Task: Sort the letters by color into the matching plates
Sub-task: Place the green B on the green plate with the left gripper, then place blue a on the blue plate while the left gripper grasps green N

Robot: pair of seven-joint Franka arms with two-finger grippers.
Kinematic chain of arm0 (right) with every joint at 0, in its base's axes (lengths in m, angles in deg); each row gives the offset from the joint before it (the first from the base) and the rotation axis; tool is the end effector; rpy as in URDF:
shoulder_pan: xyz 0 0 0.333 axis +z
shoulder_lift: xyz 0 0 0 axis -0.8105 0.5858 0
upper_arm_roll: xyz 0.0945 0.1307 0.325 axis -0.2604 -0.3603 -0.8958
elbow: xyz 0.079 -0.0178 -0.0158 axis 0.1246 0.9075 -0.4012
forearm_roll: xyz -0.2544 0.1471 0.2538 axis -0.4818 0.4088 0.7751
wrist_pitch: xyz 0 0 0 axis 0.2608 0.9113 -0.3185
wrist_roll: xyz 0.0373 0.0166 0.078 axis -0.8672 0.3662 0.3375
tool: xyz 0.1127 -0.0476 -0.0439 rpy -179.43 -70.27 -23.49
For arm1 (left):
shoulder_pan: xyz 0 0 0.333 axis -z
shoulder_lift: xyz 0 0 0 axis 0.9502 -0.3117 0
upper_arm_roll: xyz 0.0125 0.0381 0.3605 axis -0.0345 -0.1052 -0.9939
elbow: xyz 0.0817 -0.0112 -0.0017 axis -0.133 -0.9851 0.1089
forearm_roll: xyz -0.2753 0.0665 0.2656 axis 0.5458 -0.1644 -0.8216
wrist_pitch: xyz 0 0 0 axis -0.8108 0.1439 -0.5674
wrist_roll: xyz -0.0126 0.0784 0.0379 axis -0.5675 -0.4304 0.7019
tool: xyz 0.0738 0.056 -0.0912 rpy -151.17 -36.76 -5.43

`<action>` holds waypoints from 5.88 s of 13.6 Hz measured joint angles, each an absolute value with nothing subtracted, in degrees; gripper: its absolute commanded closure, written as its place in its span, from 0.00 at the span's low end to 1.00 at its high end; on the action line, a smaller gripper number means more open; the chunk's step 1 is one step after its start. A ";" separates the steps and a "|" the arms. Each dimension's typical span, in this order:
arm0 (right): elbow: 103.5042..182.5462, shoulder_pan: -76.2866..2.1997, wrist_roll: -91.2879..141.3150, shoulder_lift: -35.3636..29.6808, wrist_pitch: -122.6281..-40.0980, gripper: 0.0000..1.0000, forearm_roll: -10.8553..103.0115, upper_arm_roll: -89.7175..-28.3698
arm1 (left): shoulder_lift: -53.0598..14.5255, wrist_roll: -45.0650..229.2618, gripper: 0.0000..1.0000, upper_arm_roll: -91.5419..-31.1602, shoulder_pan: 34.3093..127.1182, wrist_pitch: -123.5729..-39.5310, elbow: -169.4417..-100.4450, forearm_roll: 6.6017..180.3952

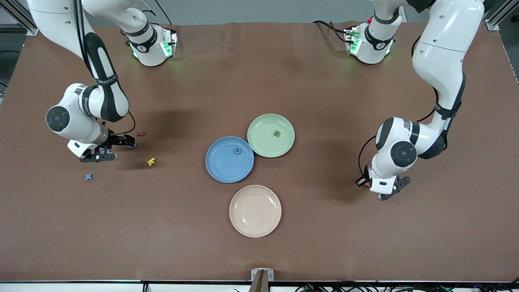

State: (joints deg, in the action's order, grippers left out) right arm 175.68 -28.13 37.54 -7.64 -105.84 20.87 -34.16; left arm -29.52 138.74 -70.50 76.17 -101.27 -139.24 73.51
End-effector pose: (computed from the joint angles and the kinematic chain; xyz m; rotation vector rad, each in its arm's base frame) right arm 0.5218 -0.0389 0.2412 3.1141 0.1221 -0.2013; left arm 0.6543 -0.1422 0.2123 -2.9613 -0.8796 0.0238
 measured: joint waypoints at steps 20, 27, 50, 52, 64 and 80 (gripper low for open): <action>177.11 -28.18 37.50 -3.16 -110.11 0.39 25.73 -36.70 | -26.96 163.46 0.85 -50.70 88.38 -101.43 -141.12 73.51; 177.11 -28.18 37.50 -3.16 -110.14 0.65 25.78 -36.72 | -28.11 164.92 0.00 -51.51 88.29 -102.98 -140.41 73.51; 155.10 -6.45 -3.68 -4.52 -89.09 0.78 25.99 -38.19 | -30.40 155.87 0.13 -61.36 61.52 -102.65 -138.21 62.71; 153.14 -1.89 -11.64 -1.84 -89.58 0.78 25.99 -38.34 | -30.99 160.03 0.15 -61.41 61.55 -102.65 -138.14 62.70; 145.76 0.63 -22.55 10.34 -96.64 0.77 28.06 -43.09 | -33.52 172.42 0.40 -62.06 61.85 -102.65 -136.62 62.70; 143.75 -0.04 -22.48 7.86 -87.44 0.00 29.09 -41.41 | -31.41 164.65 1.00 -60.32 61.47 -97.69 -134.72 62.50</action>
